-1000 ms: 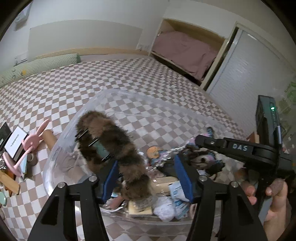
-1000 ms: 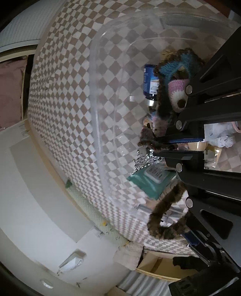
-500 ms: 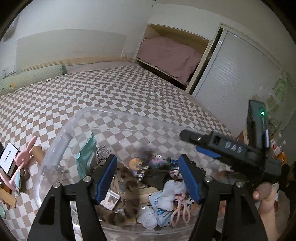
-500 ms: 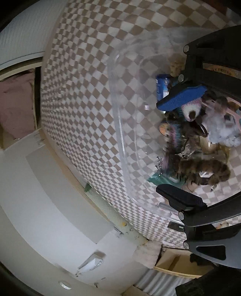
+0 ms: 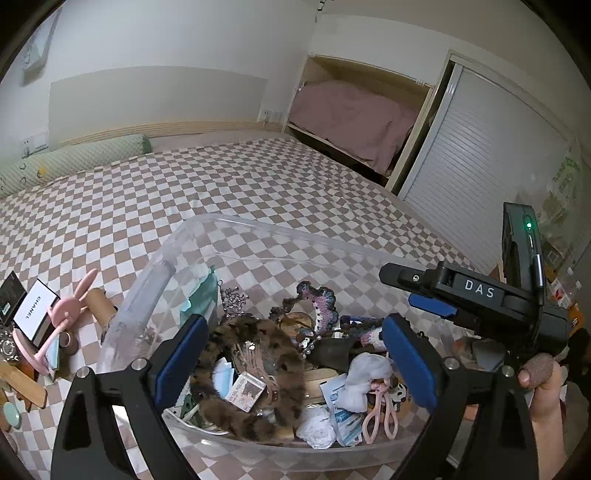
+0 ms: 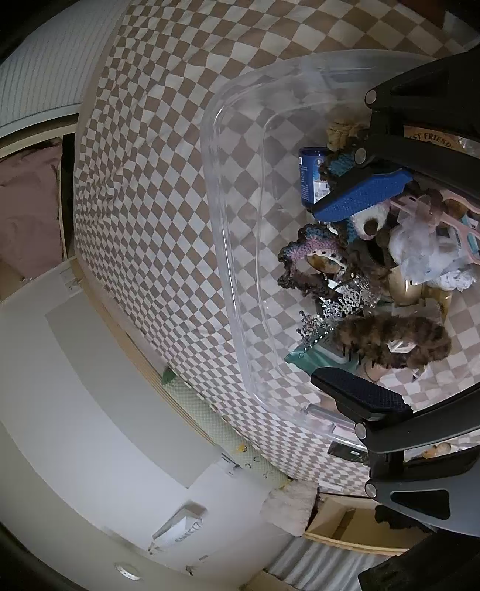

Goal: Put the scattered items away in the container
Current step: 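Open both tools to release the strip and keychain into the container, then withdraw both tools from the container back toward the pile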

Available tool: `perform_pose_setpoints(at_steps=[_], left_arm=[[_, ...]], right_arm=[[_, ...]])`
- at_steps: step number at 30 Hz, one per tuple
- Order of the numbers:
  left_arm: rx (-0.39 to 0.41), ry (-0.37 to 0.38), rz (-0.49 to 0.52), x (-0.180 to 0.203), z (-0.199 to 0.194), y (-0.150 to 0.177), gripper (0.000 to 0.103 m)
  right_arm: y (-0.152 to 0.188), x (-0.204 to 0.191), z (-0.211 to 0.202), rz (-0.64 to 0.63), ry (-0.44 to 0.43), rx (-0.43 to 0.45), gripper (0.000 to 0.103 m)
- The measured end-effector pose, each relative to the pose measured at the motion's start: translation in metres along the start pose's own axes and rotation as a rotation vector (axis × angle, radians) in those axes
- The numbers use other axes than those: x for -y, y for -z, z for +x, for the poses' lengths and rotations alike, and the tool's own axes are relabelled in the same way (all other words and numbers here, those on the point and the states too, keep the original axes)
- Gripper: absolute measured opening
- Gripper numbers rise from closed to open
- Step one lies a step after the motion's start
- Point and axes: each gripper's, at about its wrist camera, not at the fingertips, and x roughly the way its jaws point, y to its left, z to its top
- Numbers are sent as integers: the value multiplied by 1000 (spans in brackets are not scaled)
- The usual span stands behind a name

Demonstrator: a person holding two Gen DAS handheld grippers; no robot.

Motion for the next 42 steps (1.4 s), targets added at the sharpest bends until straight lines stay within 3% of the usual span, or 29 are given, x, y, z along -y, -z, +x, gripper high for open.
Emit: perform_pose_setpoints(at_steps=[5,9,19,25,32,42], left_arm=[[11,-16,12,0,-6,2,103],[14,-38,19,-1,-12,3,103],[30,-116,26,-7,-29,7,103],[54,-170,33,-8,-39,12,103],[136,-229,23,-16,-60,15,103],[153,-275,26,-42,-88,23,103]], right_arm=[[3,-1,-3,9,21,16,82],[4,-1,-7,5,68,34,103],[14,-17,-14,-113,156,66,103],[19,-26,-17,-145,157,71,103],[19,-36,-23,-153,143,117,103],[23,-66,-24,-218,117,167,103]])
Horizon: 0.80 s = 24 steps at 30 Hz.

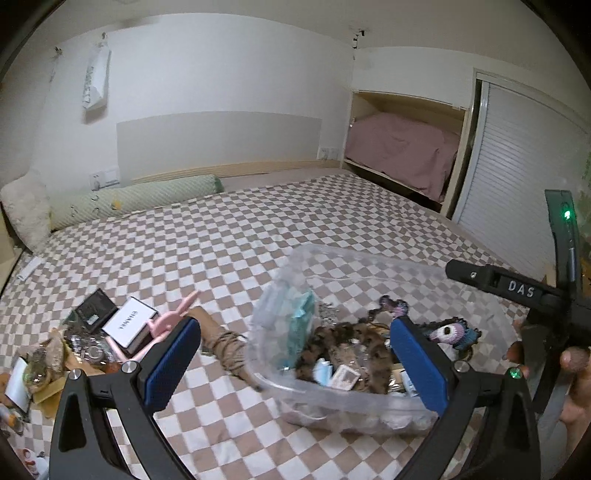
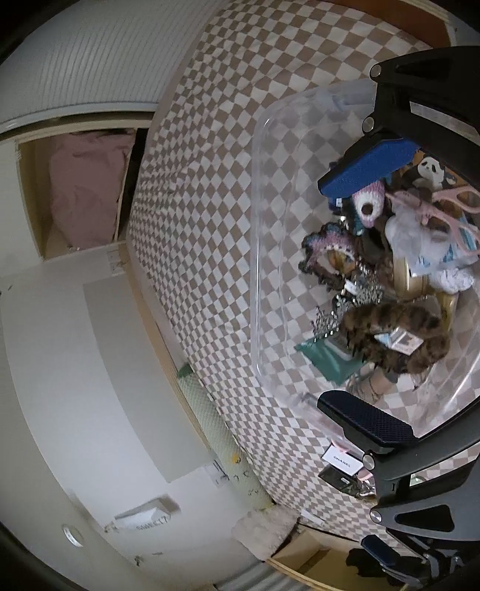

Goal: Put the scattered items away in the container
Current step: 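Withdraw both tools from the container back toward the pile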

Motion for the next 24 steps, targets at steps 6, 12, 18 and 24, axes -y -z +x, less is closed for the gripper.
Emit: perform_pose_setpoints(at_steps=[6,12,18,24], left_arm=[[-6,-26,-42,-24,-12,2,103],[5,-84,-68,-53,-26,8,103],[7,-145,-102,-89,-39,18,103],[16,-221,-139,-129,-54,25,103]], right_arm=[[1,-31,-6,-28,-5,22,103],[2,-56,-11,-26,-86,57,103],[14,-98,-18,-150,-154,137,103],[31,-147,-15,-256,-187,141,103]])
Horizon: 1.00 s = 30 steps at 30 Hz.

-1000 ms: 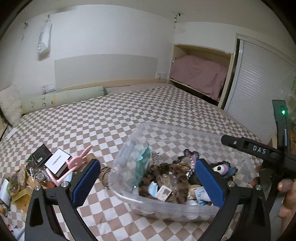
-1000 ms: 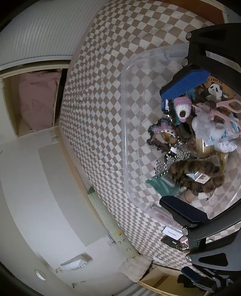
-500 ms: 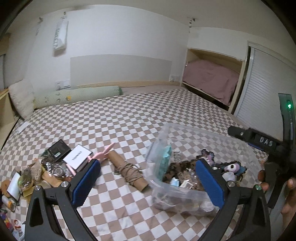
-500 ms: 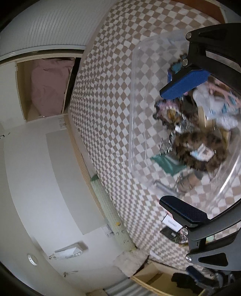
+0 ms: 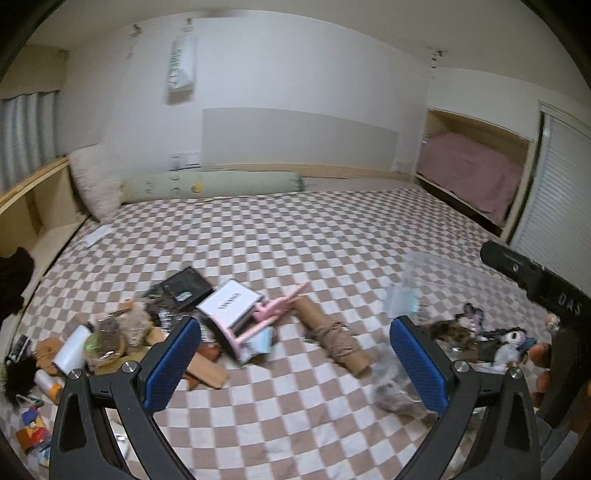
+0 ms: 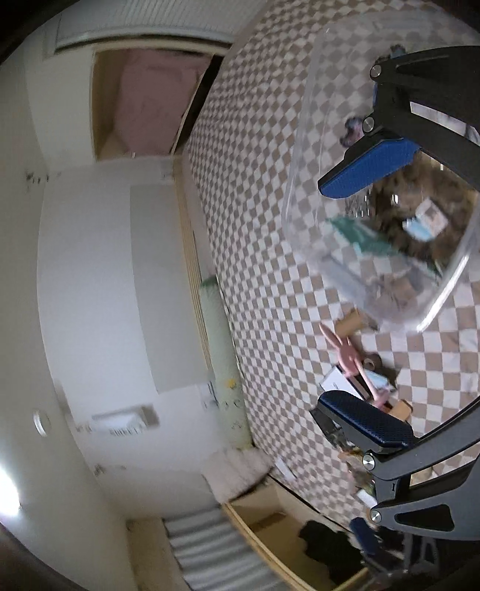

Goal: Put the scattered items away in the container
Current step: 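Withdraw both tools from the container back toward the pile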

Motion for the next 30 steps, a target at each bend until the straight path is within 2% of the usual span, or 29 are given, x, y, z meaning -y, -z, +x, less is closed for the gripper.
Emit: perform_pose_setpoints(at_steps=[14,21,24,30], left_arm=[[23,-165,-101,-99,-20,11,103],[14,-235,-100,-138,-30,22,103],[5,-260,-98,-154,-33,28,103],[-21,-317,-141,-192,-38,43,103]], right_arm=[[16,-103,31,-91,-64,-6,103],[31,-146,46,-155,-96,-35,103],[40,-165,55,-205,-89,-67,103],[62,-201,77,-318,-118,-193,103]])
